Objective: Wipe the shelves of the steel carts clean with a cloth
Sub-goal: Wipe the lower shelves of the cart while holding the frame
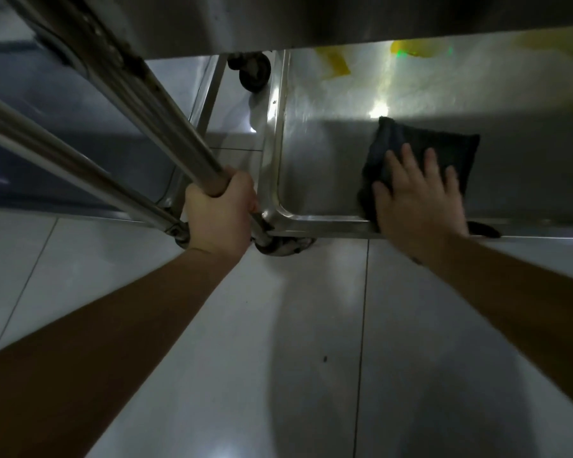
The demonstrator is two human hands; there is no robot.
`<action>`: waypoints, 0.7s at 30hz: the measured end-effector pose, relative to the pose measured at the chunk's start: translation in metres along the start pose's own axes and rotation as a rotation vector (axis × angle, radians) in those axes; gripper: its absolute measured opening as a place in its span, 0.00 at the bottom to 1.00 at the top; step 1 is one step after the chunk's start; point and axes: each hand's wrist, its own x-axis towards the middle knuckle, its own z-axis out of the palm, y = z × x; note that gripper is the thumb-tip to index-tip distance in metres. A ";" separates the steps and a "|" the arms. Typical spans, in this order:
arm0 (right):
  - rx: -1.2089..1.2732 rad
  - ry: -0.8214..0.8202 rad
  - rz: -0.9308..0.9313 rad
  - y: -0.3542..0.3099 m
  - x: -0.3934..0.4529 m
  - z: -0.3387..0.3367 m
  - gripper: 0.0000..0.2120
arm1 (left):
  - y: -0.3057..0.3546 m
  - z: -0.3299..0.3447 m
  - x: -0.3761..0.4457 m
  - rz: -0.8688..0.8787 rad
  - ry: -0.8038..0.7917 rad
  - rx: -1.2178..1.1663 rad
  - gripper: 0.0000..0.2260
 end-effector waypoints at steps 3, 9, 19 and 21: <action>0.025 -0.031 -0.176 -0.067 -0.006 0.016 0.33 | 0.000 -0.002 0.001 -0.016 -0.008 0.010 0.10; 0.003 -0.108 -0.504 -0.102 0.002 0.026 0.32 | 0.003 -0.009 -0.001 -0.022 -0.032 0.123 0.10; -0.117 -0.182 -0.484 0.056 -0.014 -0.015 0.32 | -0.006 -0.019 -0.025 -0.136 -0.039 0.395 0.07; -0.115 -0.196 -0.445 0.092 -0.019 -0.024 0.30 | -0.020 -0.017 -0.043 -0.317 -0.093 0.700 0.08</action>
